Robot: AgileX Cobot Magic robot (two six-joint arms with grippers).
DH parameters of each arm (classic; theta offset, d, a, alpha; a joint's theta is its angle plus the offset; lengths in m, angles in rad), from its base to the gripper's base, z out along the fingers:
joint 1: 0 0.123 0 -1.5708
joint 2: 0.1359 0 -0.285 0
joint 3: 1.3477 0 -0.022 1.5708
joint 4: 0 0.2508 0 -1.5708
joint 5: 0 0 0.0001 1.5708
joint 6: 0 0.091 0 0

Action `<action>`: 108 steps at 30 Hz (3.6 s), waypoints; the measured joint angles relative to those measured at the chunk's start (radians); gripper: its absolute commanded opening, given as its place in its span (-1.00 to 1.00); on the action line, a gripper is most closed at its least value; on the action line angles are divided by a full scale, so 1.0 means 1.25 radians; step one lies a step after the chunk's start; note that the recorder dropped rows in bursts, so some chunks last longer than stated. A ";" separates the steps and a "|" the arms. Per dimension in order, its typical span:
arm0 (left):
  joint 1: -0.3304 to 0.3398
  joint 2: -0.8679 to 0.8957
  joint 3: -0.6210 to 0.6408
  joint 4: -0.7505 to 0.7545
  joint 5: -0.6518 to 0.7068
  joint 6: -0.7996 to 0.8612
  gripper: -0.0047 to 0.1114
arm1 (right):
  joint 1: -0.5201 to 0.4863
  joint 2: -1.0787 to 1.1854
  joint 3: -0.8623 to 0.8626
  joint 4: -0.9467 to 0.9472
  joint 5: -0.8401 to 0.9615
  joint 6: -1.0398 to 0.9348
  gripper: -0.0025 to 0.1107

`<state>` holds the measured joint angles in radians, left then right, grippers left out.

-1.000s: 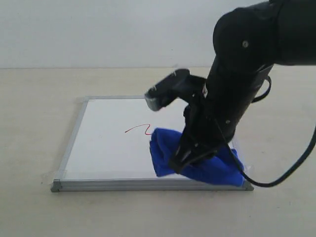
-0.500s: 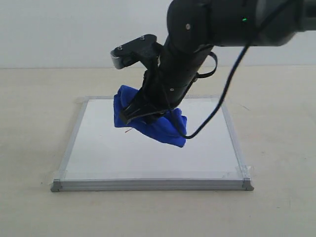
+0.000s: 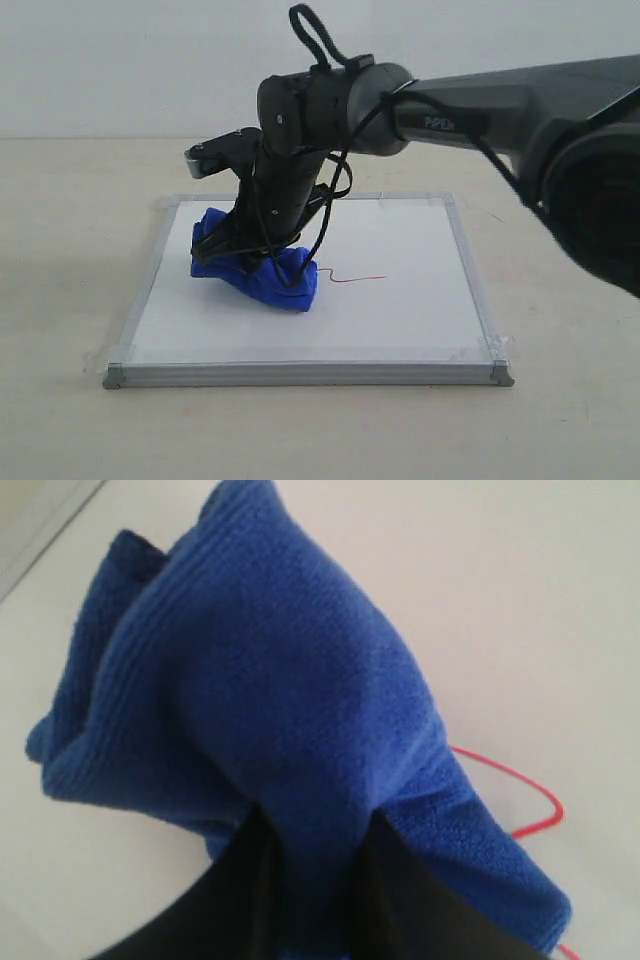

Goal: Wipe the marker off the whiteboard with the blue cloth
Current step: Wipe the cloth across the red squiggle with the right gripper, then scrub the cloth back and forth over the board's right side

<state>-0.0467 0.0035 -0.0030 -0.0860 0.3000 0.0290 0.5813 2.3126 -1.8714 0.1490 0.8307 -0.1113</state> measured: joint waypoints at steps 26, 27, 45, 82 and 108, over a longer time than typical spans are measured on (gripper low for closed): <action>0.000 0.000 0.000 0.000 0.000 0.000 -0.84 | -0.028 0.105 -0.157 -0.213 0.116 0.049 -0.96; 0.000 0.000 0.000 0.000 0.000 0.000 -0.84 | -0.024 0.105 -0.159 -0.140 0.095 -0.011 -0.96; 0.000 0.000 0.000 0.000 0.000 0.000 -0.84 | -0.061 0.112 -0.159 -0.363 0.124 0.195 -0.96; 0.000 0.000 0.000 0.000 0.000 0.000 -0.84 | -0.051 0.098 -0.162 -0.188 0.299 -0.062 -0.96; 0.000 0.000 0.000 0.000 0.000 0.000 -0.84 | -0.250 0.002 0.082 -0.073 0.248 0.089 -0.96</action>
<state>-0.0467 0.0035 -0.0030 -0.0860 0.3000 0.0290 0.2683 2.3149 -1.7695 0.0579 1.1403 0.0000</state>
